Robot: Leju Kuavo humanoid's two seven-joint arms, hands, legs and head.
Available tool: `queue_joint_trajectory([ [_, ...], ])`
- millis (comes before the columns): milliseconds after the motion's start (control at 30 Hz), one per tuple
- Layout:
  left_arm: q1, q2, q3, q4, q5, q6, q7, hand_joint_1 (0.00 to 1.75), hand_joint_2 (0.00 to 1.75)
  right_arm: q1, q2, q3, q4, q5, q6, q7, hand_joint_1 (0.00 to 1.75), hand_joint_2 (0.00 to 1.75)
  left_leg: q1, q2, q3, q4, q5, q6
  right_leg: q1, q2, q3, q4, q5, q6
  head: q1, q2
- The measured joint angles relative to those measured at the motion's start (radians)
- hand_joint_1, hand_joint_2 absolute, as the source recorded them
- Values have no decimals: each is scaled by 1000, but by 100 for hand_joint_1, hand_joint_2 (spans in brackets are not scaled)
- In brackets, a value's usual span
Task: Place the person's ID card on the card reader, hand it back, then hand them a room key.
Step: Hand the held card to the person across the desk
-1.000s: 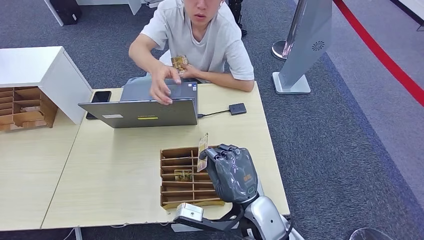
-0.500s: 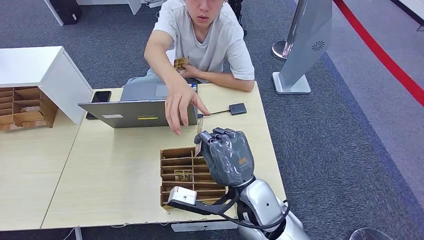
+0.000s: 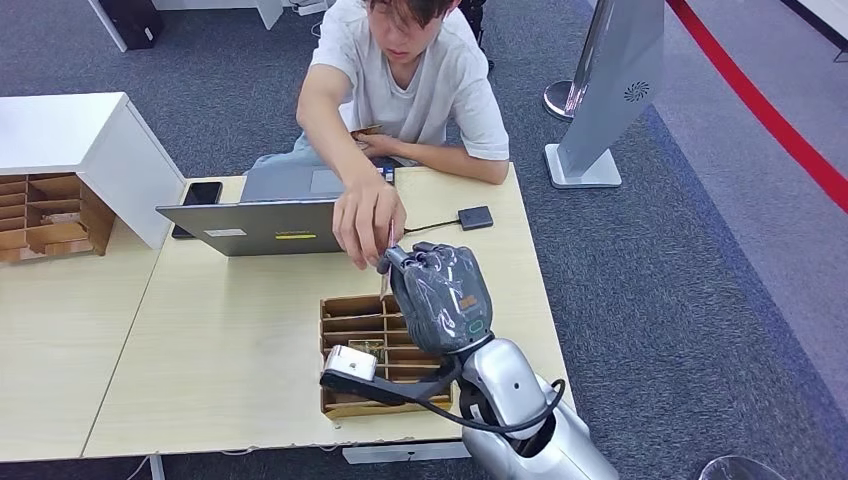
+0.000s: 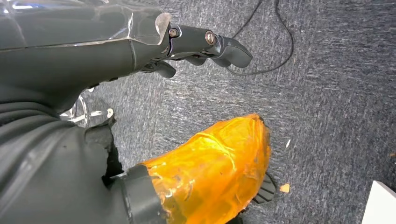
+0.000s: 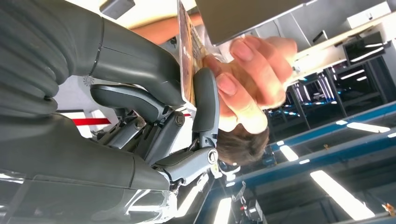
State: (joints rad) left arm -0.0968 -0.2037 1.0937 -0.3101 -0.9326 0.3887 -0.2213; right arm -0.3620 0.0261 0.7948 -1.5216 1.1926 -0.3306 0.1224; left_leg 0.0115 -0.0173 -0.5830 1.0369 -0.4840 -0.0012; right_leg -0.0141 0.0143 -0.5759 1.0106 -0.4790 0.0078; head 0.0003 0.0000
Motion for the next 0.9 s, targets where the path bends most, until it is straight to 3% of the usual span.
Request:
queue_joint_trajectory([
  [67,-1,0,-2,0,-1,0,2,0,0,-4,6,0,15,-2,1,2,104,175,0,0,0,0,0,0,0,0,0,0,0,0,0,0],
  [133,-1,0,-3,1,-2,0,4,0,0,-6,11,0,27,-5,0,3,31,175,0,0,0,0,0,0,0,0,0,0,0,0,0,0],
  [167,-1,0,-3,1,-2,0,5,0,0,-6,13,0,32,-7,-1,3,9,175,0,0,0,0,0,0,0,0,0,0,0,0,0,0],
  [200,-1,0,-3,1,-2,0,6,0,0,-7,14,0,37,-9,-2,3,0,175,0,0,0,0,0,0,0,0,0,0,0,0,0,0],
  [900,-1,2,-10,2,-1,3,6,0,0,-6,17,0,53,-14,-14,3,0,175,0,0,0,0,0,0,0,0,0,0,0,0,0,0],
])
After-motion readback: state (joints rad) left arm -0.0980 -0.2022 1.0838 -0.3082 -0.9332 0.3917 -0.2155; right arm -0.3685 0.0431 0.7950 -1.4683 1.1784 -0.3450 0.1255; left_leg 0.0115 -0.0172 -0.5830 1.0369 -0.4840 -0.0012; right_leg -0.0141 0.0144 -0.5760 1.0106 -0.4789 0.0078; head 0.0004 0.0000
